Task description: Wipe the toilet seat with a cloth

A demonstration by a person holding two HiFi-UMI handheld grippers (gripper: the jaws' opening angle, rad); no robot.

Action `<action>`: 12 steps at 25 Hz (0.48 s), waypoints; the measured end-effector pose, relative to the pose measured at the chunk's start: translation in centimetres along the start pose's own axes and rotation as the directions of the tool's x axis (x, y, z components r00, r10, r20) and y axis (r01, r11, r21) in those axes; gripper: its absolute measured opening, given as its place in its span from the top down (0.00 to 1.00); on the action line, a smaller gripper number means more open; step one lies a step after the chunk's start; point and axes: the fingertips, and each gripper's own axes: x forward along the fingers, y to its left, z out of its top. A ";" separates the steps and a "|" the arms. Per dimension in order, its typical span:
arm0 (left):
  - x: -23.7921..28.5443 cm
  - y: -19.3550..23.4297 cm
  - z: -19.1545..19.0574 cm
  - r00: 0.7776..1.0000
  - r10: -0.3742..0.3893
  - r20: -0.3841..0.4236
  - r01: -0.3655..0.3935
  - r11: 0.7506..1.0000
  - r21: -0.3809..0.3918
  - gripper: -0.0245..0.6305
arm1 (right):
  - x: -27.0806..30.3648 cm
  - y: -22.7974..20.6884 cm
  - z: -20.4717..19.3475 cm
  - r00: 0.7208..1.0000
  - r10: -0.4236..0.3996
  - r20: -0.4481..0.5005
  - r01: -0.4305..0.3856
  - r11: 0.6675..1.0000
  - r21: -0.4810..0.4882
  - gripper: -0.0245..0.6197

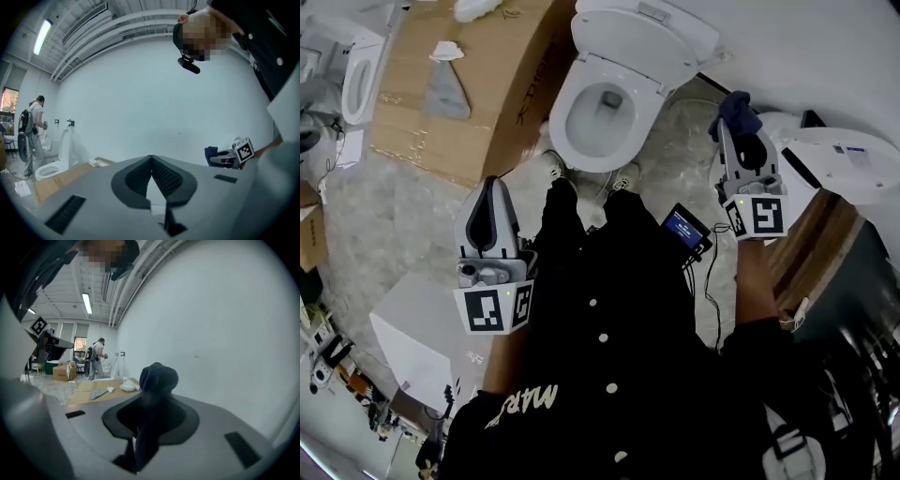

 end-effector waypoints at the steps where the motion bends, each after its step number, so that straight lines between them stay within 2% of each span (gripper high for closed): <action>1: 0.7 0.2 -0.3 1.000 -0.024 -0.005 0.024 1.000 -0.001 0.95 | 0.8 0.5 -0.5 1.000 0.015 -0.007 -0.015 1.000 -0.017 0.83; 6: 4.0 1.1 -1.6 0.991 -0.127 -0.048 0.127 0.992 -0.008 0.95 | 4.8 3.8 -4.6 0.988 0.108 -0.108 -0.120 0.985 -0.120 0.83; 12: 6.5 1.8 -4.9 0.972 -0.214 -0.098 0.208 0.975 -0.074 0.95 | 9.6 8.2 -11.2 0.943 0.222 -0.248 -0.272 0.943 -0.191 0.83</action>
